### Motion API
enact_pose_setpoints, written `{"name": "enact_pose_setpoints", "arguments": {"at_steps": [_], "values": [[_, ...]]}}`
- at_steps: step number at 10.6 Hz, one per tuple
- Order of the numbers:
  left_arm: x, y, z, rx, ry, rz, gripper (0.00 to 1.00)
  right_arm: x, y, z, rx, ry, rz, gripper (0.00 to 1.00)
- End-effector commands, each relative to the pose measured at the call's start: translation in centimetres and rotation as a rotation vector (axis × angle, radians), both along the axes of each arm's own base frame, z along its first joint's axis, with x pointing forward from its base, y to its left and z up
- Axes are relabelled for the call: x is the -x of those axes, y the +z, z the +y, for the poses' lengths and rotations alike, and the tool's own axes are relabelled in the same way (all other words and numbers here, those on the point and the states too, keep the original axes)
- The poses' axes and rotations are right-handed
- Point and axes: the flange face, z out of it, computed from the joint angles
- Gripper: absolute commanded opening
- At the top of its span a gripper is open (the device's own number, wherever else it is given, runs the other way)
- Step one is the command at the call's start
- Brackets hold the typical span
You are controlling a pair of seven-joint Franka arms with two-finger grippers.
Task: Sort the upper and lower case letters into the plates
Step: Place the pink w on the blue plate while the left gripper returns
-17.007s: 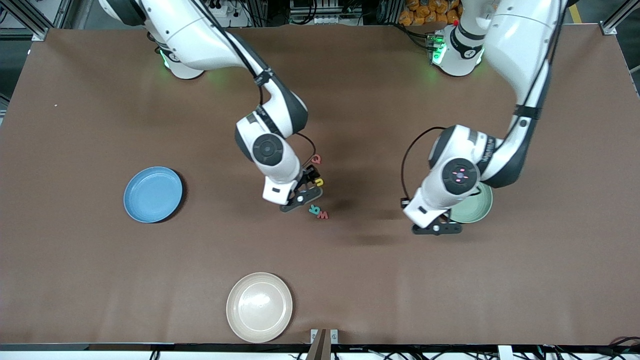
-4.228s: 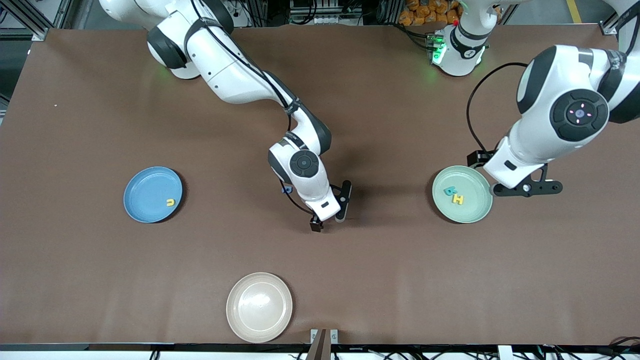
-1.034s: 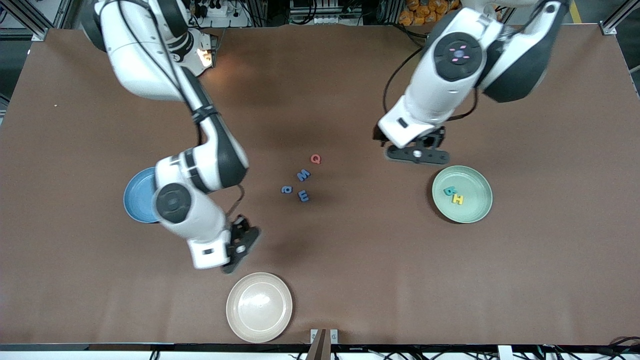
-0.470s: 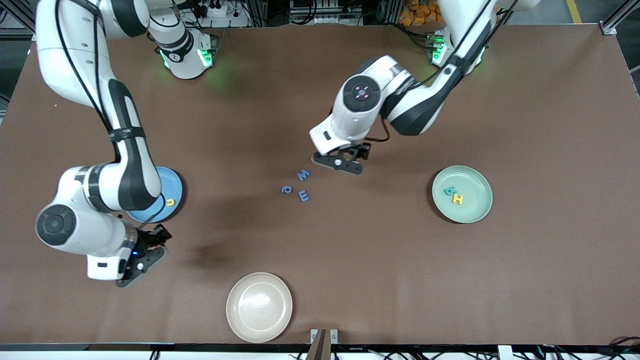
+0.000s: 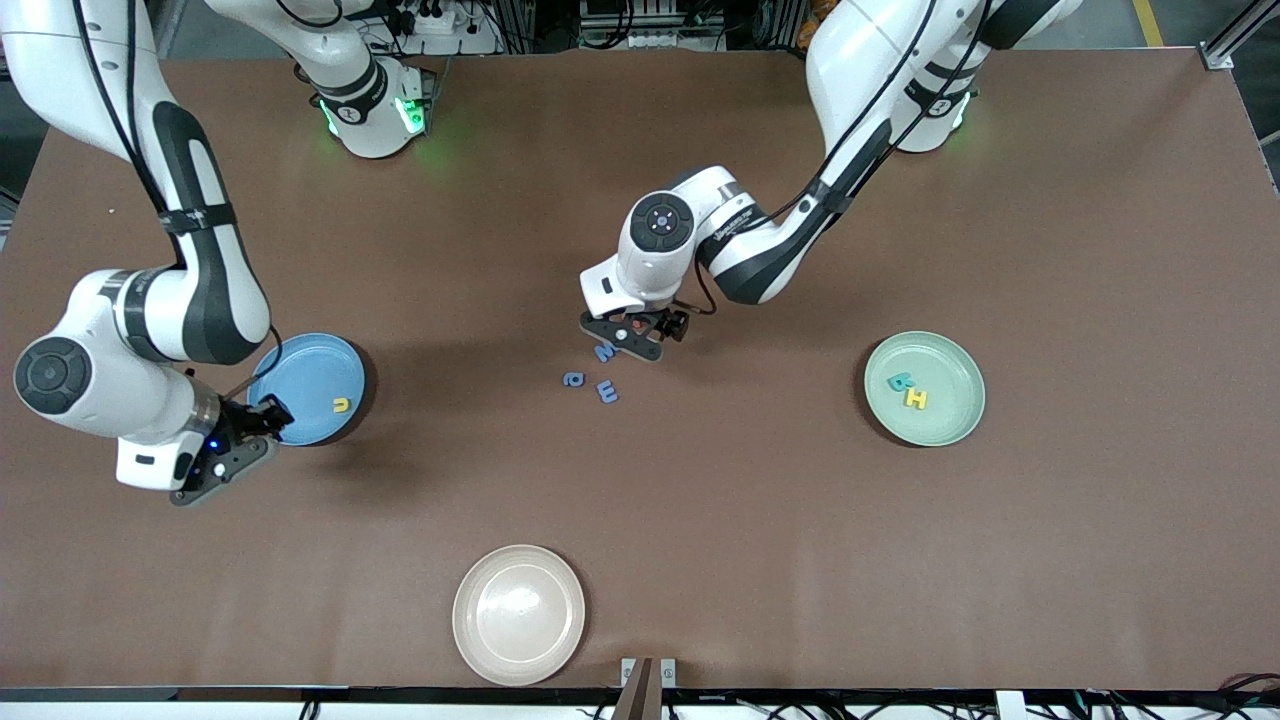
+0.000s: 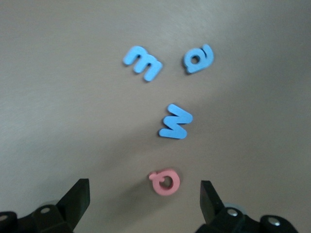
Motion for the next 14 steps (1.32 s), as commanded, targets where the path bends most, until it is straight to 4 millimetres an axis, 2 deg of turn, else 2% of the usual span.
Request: {"name": "enact_pose_setpoints", "arguments": {"at_steps": [1, 2, 3, 4, 5, 7, 9, 10, 14], "values": [[-0.7, -1.1, -0.5, 0.018, -0.1, -0.035, 1.0, 2.6, -1.8, -1.2, 0.004, -0.01, 0.042, 0.0], [-0.6, -1.2, -1.2, 0.022, -0.104, -0.038, 1.0, 2.7, -2.0, -1.3, 0.004, -0.016, 0.051, 0.01], [-0.8, -1.7, -1.8, 0.029, -0.106, -0.039, 1.0, 2.8, -2.4, -1.3, 0.004, -0.02, 0.059, 0.2], [-0.9, -2.2, -2.7, 0.035, -0.106, -0.043, 1.0, 3.2, -3.1, -1.2, -0.005, -0.027, 0.069, 0.84], [-0.9, -3.0, -3.3, 0.026, -0.111, -0.052, 1.0, 3.2, -3.2, -1.2, -0.01, -0.032, 0.071, 1.0], [-0.5, -4.0, -3.6, -0.01, -0.125, -0.077, 0.95, 3.2, -3.2, -1.0, -0.012, -0.032, 0.071, 1.0], [-0.4, -4.1, -3.8, -0.013, -0.13, -0.079, 0.9, 2.9, -2.9, -0.2, -0.011, -0.019, 0.062, 1.0], [-0.7, -3.7, -4.1, -0.004, -0.127, -0.087, 0.87, 2.6, -2.7, 0.3, -0.011, -0.011, 0.053, 1.0], [-0.4, -4.9, -4.8, -0.019, -0.139, -0.1, 0.82, 2.5, -3.0, 3.2, -0.01, 0.035, 0.059, 1.0]]}}
